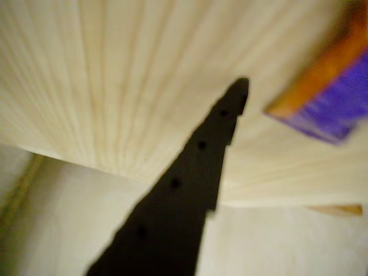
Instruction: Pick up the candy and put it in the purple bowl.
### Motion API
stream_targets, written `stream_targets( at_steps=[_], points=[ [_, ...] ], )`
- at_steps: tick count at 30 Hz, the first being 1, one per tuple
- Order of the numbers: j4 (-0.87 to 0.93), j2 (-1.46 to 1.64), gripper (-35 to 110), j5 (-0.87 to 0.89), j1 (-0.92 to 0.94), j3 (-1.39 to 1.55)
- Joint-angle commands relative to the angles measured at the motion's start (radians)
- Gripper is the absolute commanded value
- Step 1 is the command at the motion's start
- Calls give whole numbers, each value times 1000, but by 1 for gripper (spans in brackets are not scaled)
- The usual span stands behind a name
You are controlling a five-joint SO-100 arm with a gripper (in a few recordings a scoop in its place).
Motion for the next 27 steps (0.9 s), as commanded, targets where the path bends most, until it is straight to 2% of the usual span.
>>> stream_targets(
  at_steps=[1, 5, 8, 18, 27],
  points=[
    [-21, 2, 37, -20, 6, -67],
    [-58, -29, 32, -14, 14, -49],
    [-64, -31, 20, -9, 12, -48],
    [-97, 72, 14, 11, 8, 25],
    [-81, 301, 8, 64, -32, 132]
  ],
)
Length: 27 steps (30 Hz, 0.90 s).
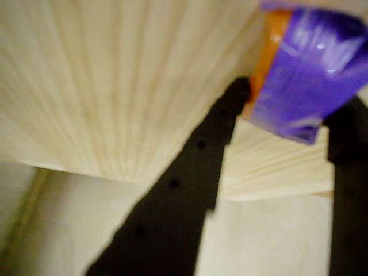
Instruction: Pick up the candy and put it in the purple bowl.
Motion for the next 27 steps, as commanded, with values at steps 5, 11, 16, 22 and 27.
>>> stream_targets(
  at_steps=[5, 11, 16, 22, 27],
  points=[
    [35, 324, 0, 54, -66, 71],
    [44, 454, 0, 199, -169, 115],
    [40, 627, 0, 321, -310, 158],
    [43, 692, 0, 476, -528, 130],
    [15, 669, 0, 522, -684, 71]
  ],
)
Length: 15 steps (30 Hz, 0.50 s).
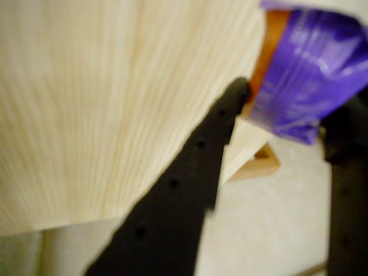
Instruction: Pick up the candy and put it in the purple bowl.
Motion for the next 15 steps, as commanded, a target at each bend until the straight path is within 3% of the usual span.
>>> stream_targets(
  at_steps=[1, 15],
  points=[
    [-23, 44, 0, 31, -132, -120],
    [-241, -227, 0, 81, -472, -296]
  ],
)
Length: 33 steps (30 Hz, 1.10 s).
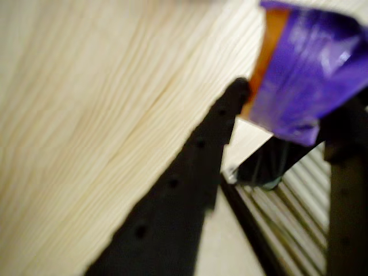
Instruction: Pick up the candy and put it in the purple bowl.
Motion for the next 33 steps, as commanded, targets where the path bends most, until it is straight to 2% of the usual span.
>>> stream_targets(
  at_steps=[1, 11, 23, 26, 33],
  points=[
    [-67, -43, 0, 26, -72, -150],
    [-141, -275, 0, 34, -112, -281],
    [-189, -311, 0, 63, -89, -229],
    [-189, -313, 16, 75, -81, -224],
    [-178, -316, 18, 83, -84, -224]
  ],
)
